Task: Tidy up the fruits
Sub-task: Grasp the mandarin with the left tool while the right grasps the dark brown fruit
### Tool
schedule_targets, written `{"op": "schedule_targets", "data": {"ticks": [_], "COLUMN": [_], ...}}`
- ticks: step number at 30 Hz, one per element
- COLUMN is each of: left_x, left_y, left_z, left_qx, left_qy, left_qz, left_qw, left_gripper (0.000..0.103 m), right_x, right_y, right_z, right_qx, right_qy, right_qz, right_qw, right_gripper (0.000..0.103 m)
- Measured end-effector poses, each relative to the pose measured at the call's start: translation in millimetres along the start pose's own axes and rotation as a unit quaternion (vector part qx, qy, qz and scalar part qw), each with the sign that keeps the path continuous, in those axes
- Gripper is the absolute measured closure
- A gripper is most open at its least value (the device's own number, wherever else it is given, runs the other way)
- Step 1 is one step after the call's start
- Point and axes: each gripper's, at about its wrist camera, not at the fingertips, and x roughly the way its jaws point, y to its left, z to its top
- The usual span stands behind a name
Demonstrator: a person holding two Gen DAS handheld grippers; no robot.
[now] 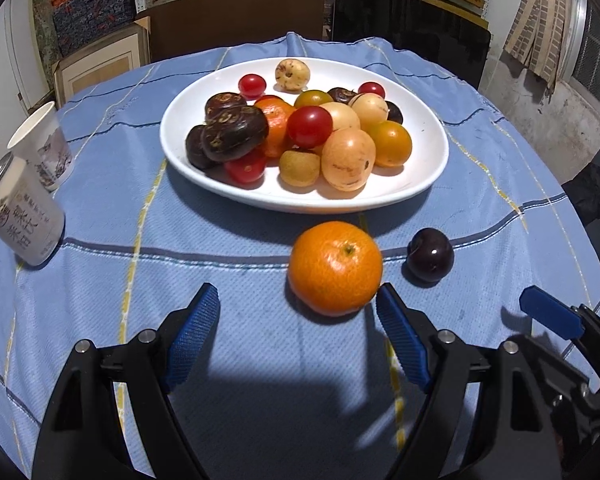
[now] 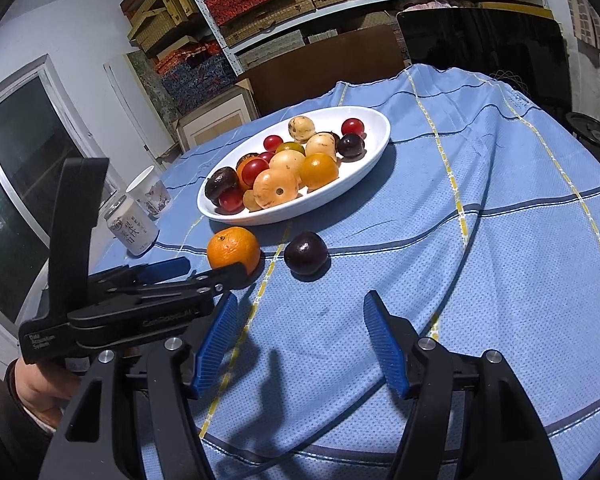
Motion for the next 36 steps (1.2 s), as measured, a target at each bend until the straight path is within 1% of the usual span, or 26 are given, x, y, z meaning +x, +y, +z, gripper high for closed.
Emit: {"op": "schedule_targets", "data": {"ticks": [4,6,7,8,9,13,16,19,23,26,30,35,36], "left_x": [8.1,12.2,13.3,13.5,12.9,8.6,-0.1,-13.0,-26.7,-27.5,-25.1,-20.2,-19.3], "left_y": [-5.6,-9.1,-10.6,-11.9,-13.5,-13.6,-6.7,4.4,17.8,26.6,35.6,42.9,44.3], "left_z": [4.1,5.5,5.4,5.5,5.4,1.7,-5.1,-12.8,-23.6,-27.8,-30.8,-30.3,-30.3], "left_qx": [0.000,0.004,0.009,0.014,0.022,0.033,0.033,0.028,0.020,0.008,-0.005,-0.020,-0.023], "left_qy": [0.004,0.002,-0.002,-0.007,-0.013,-0.007,-0.005,-0.011,-0.022,-0.019,-0.012,-0.001,0.002], "left_qz": [-0.007,-0.016,-0.009,-0.010,-0.024,-0.014,-0.006,-0.008,-0.001,-0.014,-0.031,-0.052,-0.056], "left_qw": [1.0000,0.9999,0.9999,0.9998,0.9994,0.9993,0.9994,0.9995,0.9996,0.9997,0.9994,0.9984,0.9982], "left_gripper": [0.024,0.036,0.041,0.051,0.057,0.057,0.057,0.057,0.057,0.057,0.057,0.057,0.057], "right_x": [0.5,0.3,-0.1,-0.1,0.3,1.8,2.2,6.0,10.3,20.9,39.9,61.8,66.4], "right_y": [-2.7,-5.3,-5.6,-5.2,-5.2,-7.3,-7.2,-4.1,6.3,17.4,28.9,34.2,34.6], "right_z": [0.0,0.0,-0.2,-0.2,-0.1,-0.4,-0.9,-2.5,-2.0,3.3,15.0,27.3,29.0], "right_qx": [0.003,0.008,0.010,0.008,0.005,0.007,0.006,0.001,-0.015,-0.036,-0.069,-0.085,-0.087], "right_qy": [-0.001,-0.002,-0.002,-0.003,-0.004,-0.002,-0.003,0.006,0.017,0.037,0.053,0.059,0.061], "right_qz": [-0.011,-0.010,-0.008,-0.010,-0.013,-0.017,-0.019,-0.023,-0.036,-0.053,-0.080,-0.106,-0.108], "right_qw": [1.000,1.000,1.000,1.000,1.000,1.000,1.000,1.000,0.999,0.997,0.993,0.989,0.988], "right_gripper": [0.037,0.037,0.037,0.037,0.037,0.037,0.037,0.037,0.037,0.037,0.037,0.039,0.042]}}
